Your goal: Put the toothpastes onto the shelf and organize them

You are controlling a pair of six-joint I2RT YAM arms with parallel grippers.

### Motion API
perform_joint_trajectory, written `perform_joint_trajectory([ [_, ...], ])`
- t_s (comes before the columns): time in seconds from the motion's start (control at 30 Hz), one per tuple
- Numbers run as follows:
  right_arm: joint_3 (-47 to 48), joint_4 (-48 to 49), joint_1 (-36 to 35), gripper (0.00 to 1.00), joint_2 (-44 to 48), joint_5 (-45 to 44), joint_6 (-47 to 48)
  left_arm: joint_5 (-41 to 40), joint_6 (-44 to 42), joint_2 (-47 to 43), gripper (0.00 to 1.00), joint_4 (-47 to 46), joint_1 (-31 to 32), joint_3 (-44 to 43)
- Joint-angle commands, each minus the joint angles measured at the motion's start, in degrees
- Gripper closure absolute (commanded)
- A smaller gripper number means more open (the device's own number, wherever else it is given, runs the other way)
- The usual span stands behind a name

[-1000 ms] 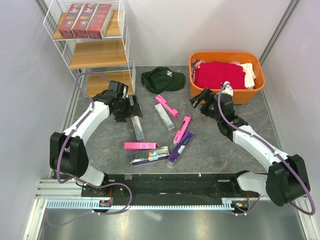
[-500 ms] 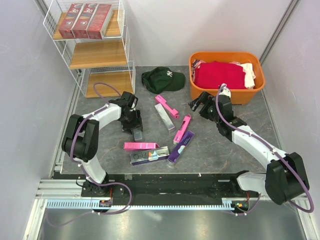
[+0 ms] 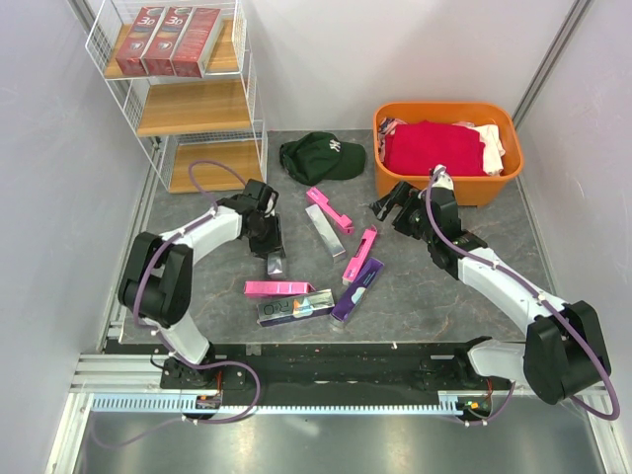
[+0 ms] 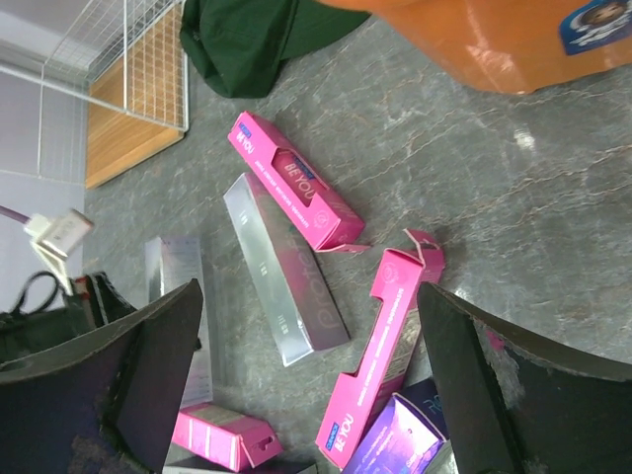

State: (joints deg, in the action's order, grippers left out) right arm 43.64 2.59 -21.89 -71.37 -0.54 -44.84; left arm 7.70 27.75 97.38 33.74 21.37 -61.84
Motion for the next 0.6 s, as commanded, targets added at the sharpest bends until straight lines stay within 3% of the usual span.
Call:
perform_joint_trajectory([
  [0.0, 3.20, 2.68, 0.18, 0.02, -0.34, 3.69, 0.63, 5.82, -1.73, -7.11, 0.65, -2.62, 0.26, -5.20],
  [0.27, 5.32, 8.47, 0.18, 0.02, -0.43, 11.86, 0.81, 24.71, -2.96, -10.63, 0.65, -8.15, 0.08, -9.96],
  [0.4, 5.05, 19.96, 0.18, 0.02, -1.66, 25.36, -0.33, 35.77, -2.26, -10.64, 0.65, -13.42, 0.08, -10.93],
  [0.43, 5.23, 21.48, 0.18, 0.02, -2.01, 27.50, -0.60, 41.37, -2.00, -10.46, 0.66, -16.57, 0.08, -10.84],
  [0.57, 6.80, 27.28, 0.18, 0.02, -3.94, 34.80, -2.09, 51.52, 4.66, -13.17, 0.66, -29.84, 0.08, -6.29],
])
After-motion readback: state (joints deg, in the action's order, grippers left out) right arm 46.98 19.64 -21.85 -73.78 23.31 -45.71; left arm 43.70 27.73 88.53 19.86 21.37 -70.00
